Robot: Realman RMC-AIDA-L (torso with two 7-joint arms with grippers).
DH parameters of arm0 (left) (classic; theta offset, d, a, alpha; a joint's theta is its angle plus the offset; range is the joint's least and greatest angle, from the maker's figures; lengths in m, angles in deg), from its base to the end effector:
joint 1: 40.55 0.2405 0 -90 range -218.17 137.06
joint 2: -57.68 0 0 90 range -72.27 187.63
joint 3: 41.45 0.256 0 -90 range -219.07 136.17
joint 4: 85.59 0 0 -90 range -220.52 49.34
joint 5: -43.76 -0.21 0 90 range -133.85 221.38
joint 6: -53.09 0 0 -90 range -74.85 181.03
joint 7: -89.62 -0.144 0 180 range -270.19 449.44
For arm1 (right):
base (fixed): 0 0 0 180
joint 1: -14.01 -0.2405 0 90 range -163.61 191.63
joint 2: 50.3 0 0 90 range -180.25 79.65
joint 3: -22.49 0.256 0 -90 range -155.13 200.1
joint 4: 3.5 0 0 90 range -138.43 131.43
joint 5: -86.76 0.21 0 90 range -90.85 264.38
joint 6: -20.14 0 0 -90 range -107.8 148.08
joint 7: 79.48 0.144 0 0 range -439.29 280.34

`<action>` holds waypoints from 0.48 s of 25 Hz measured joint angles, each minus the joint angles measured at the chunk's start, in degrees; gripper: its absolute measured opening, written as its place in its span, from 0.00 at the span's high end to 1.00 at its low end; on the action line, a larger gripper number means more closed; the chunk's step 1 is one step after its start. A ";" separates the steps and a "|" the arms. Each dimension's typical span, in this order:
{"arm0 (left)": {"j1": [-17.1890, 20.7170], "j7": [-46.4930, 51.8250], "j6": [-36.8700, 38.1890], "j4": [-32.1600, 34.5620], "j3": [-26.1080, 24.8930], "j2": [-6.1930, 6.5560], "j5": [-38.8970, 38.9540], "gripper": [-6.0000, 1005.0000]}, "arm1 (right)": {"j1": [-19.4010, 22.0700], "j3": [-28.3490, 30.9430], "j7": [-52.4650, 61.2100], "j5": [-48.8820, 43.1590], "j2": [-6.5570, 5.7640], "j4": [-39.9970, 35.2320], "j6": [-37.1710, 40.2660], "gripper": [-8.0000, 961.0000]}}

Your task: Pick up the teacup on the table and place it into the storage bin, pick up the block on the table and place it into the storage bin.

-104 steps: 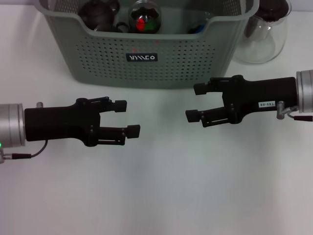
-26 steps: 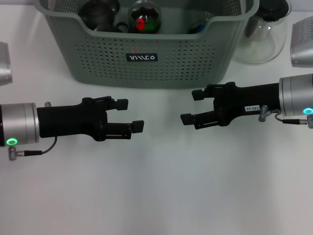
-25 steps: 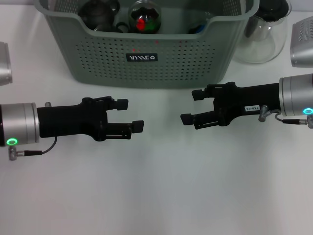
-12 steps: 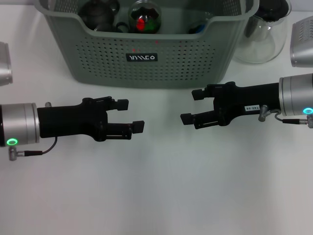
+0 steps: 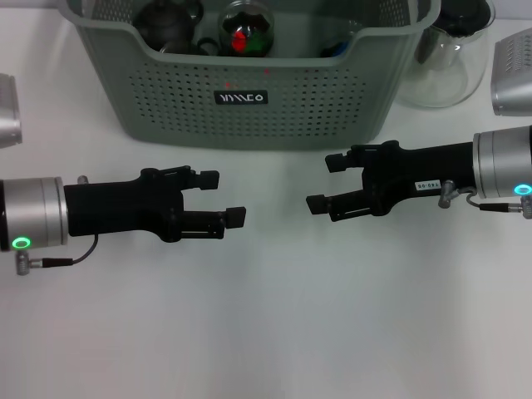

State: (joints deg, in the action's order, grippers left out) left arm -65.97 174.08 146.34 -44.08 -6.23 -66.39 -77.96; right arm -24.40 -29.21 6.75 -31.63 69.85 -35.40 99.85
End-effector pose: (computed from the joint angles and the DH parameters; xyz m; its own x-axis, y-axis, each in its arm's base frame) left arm -0.2763 0.2912 -0.0219 0.7136 0.4954 0.4953 0.5830 -0.8120 -0.0277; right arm 0.2303 0.3486 -0.0550 0.8580 -0.4105 -0.3087 -0.4449 -0.8943 -0.0473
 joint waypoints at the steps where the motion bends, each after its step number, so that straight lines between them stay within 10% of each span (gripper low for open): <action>1: -0.01 0.00 0.00 -0.07 -0.01 0.02 0.00 0.12 | 0.00 -0.04 0.00 0.00 0.00 0.04 0.00 0.05; 12: -0.07 0.00 0.00 -0.12 -0.02 0.06 0.00 0.12 | 0.00 -0.07 0.00 0.00 0.00 0.09 0.00 0.05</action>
State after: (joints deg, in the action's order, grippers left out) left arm -66.04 174.08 146.34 -44.20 -6.25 -66.33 -77.96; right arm -24.40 -29.28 6.75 -31.62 69.85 -35.32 99.85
